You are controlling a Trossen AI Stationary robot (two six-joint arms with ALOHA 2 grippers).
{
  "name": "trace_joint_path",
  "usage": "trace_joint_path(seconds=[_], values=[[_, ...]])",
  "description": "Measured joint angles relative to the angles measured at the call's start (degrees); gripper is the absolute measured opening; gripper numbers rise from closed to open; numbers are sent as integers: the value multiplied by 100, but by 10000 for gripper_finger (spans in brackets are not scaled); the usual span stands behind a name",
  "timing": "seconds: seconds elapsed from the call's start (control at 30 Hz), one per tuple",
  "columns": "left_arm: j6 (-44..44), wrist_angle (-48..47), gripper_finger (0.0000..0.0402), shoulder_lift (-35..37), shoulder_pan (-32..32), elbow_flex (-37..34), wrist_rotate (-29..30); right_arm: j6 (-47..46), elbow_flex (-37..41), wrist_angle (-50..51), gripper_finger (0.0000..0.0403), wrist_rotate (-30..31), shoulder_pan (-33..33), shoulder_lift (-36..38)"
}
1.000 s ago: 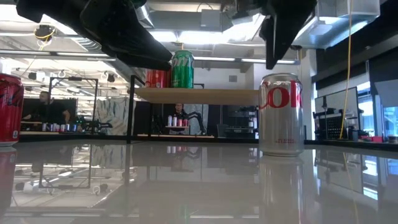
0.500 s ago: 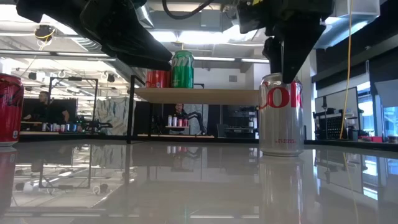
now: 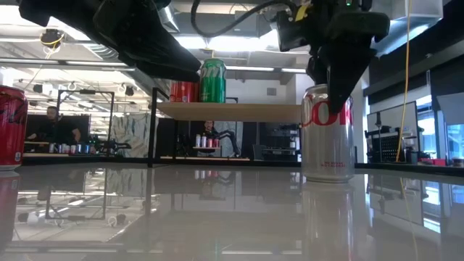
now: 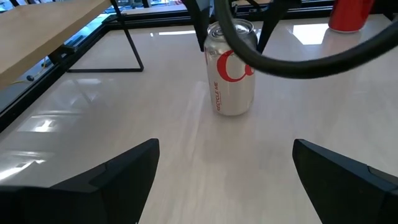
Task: Place canned beverage on shelf
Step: Put the top silver soda can on the shelf
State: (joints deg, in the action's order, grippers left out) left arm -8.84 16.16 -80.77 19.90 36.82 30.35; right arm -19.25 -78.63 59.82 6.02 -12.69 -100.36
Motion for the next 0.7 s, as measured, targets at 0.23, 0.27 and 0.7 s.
trace_joint_path(seconds=[0.23, 0.27, 0.7], values=[[0, 15, 359, 0, 0, 0, 2, 292, -288, 130, 285, -42, -4, -13], [0, 15, 359, 0, 0, 0, 0, 320, -407, 198, 285, -38, -4, -10], [-275, -24, 359, 0, 170, 0, -2, 921, -3068, 1943, 285, 645, 763, 4]])
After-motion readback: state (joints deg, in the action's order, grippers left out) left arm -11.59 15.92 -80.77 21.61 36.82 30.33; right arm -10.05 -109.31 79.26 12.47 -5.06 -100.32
